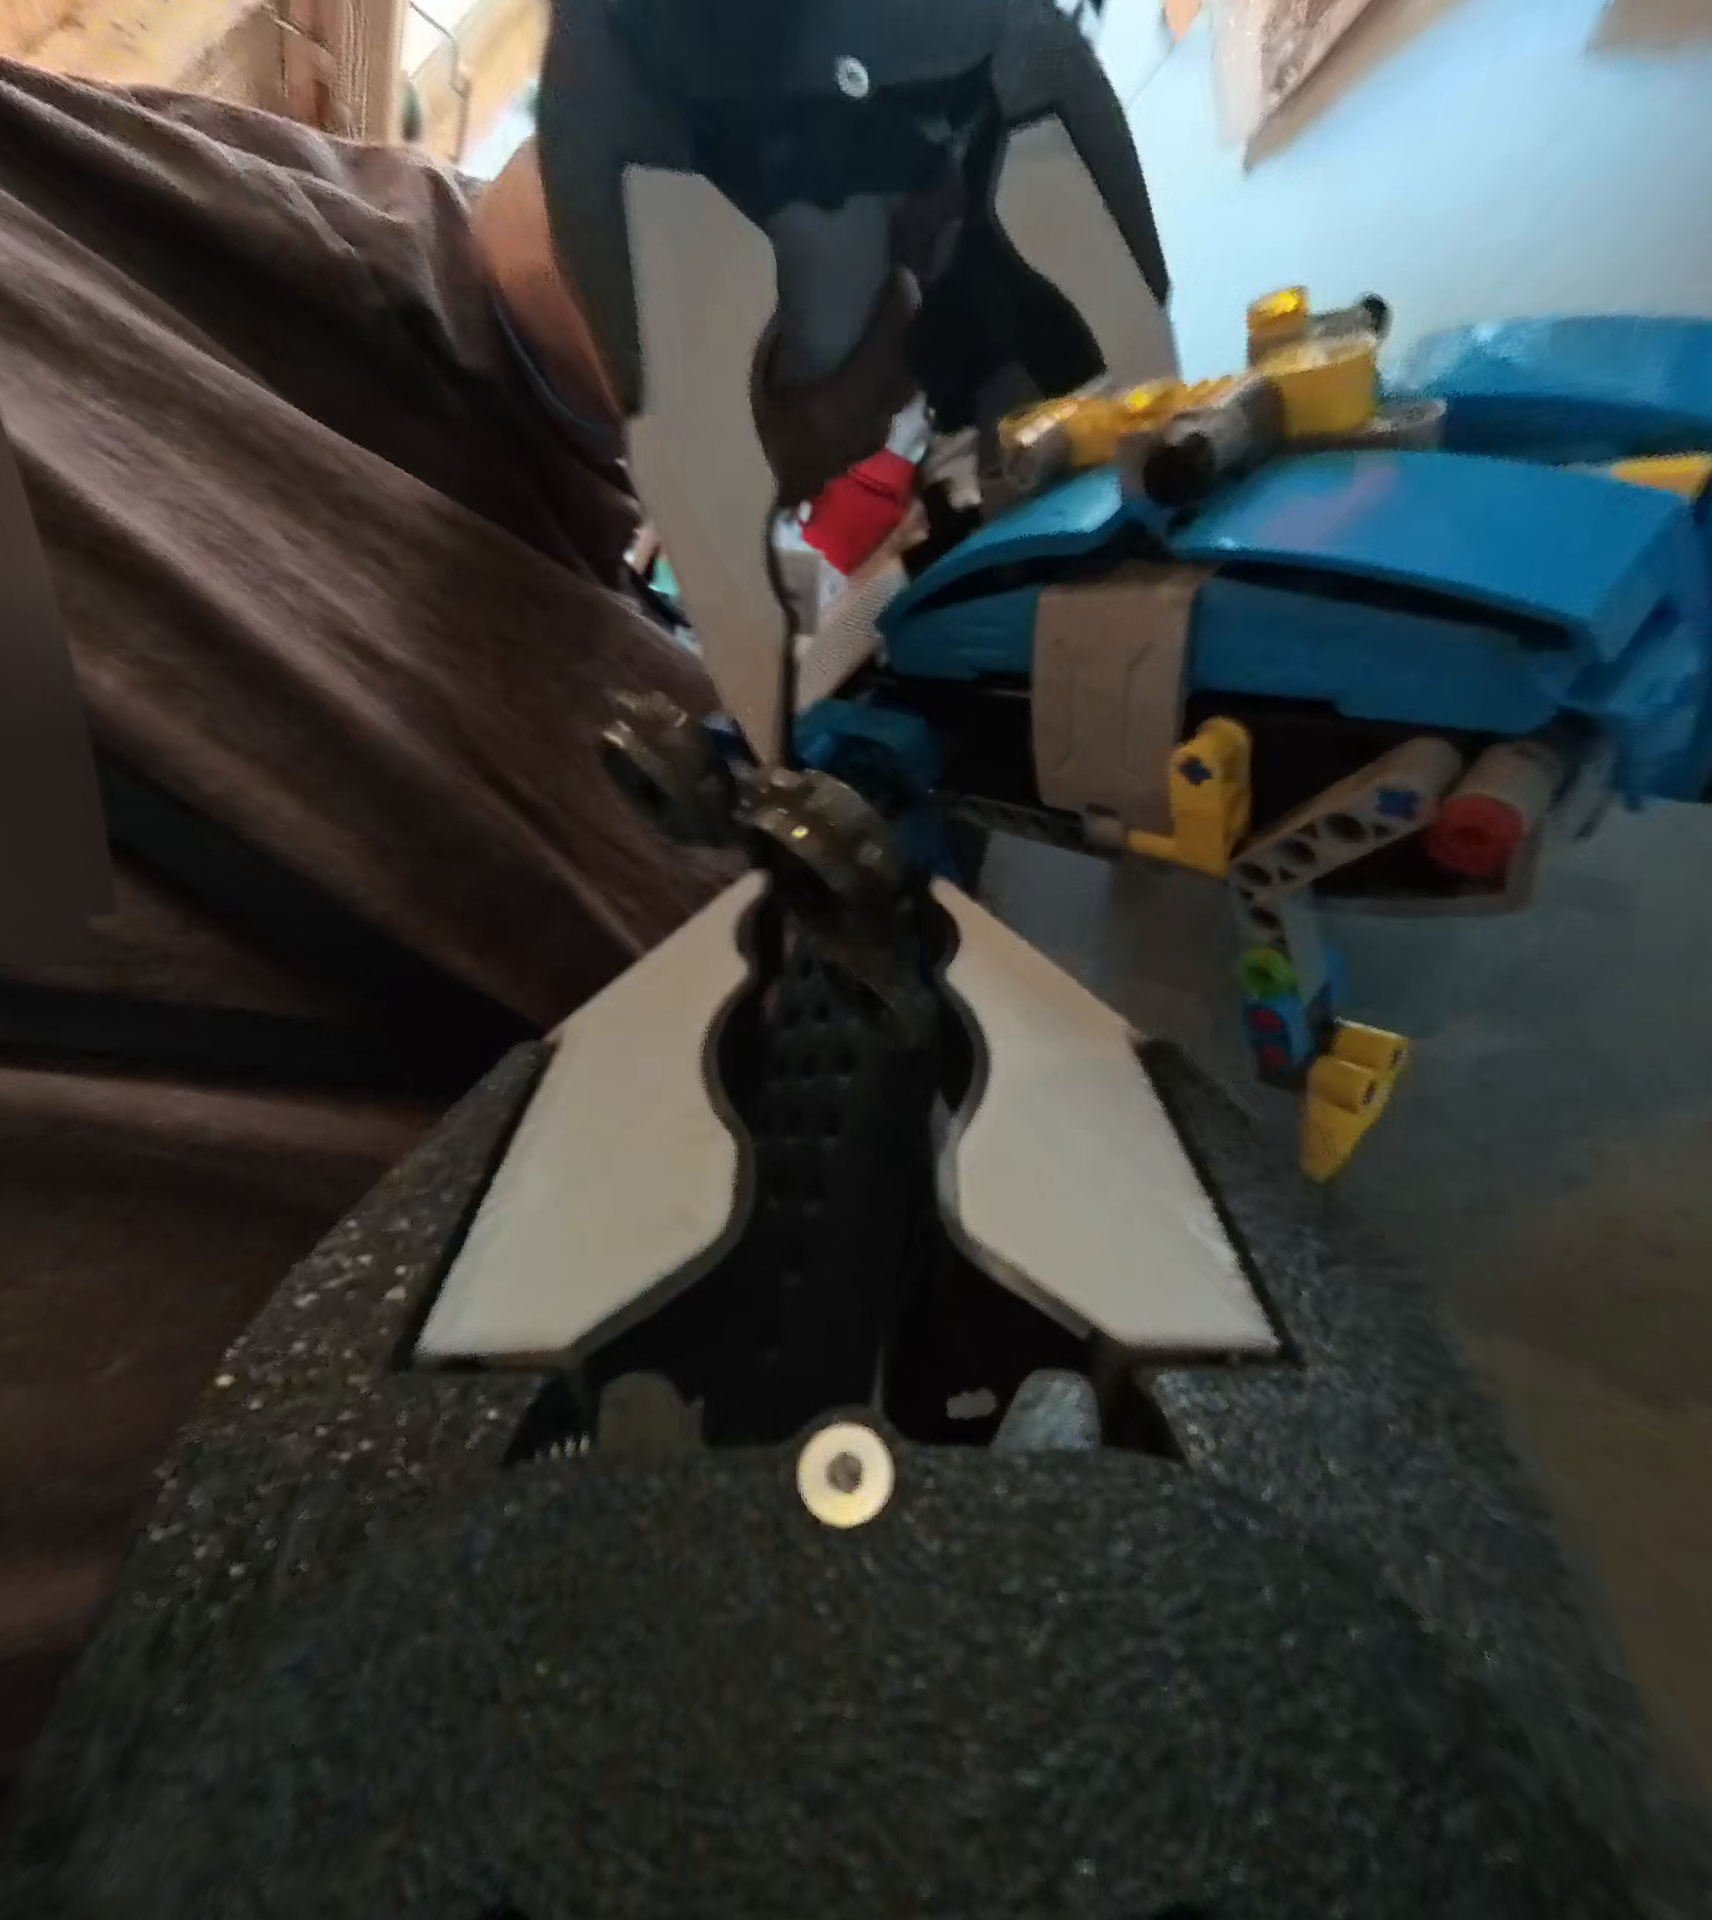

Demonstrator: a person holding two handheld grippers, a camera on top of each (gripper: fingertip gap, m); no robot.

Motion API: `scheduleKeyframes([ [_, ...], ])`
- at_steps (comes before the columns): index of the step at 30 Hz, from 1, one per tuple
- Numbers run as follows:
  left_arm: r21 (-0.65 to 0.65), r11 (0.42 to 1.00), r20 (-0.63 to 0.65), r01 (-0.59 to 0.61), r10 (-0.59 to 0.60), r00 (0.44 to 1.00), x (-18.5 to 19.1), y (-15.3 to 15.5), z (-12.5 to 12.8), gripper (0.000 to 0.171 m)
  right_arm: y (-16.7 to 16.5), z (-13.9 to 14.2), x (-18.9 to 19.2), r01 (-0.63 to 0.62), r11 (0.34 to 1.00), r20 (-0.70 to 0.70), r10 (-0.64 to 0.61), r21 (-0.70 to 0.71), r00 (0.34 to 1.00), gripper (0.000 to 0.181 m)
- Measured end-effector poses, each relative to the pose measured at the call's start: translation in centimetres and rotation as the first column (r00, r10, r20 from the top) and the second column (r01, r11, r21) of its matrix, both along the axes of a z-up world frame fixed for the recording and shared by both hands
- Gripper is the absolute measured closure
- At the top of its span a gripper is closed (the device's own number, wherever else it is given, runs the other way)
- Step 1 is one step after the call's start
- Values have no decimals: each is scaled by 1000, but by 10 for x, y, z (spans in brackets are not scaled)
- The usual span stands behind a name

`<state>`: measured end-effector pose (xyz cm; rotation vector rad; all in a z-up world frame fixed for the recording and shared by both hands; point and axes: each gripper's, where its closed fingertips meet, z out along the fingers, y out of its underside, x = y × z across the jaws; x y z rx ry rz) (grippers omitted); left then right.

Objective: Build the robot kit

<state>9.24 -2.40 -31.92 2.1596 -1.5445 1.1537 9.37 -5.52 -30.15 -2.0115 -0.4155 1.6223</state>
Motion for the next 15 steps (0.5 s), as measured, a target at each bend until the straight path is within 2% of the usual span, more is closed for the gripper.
scheduleKeyframes([
  [11,-47,999,-12,16,-17,1000,1,-2,1,84,-1,3,0,10,998,-155,-20,-64,988,158],
  [15,-43,998,1,40,-40,999,-1,-2,1,84,-1,2,-3,29,999,-147,-32,-24,989,158],
])
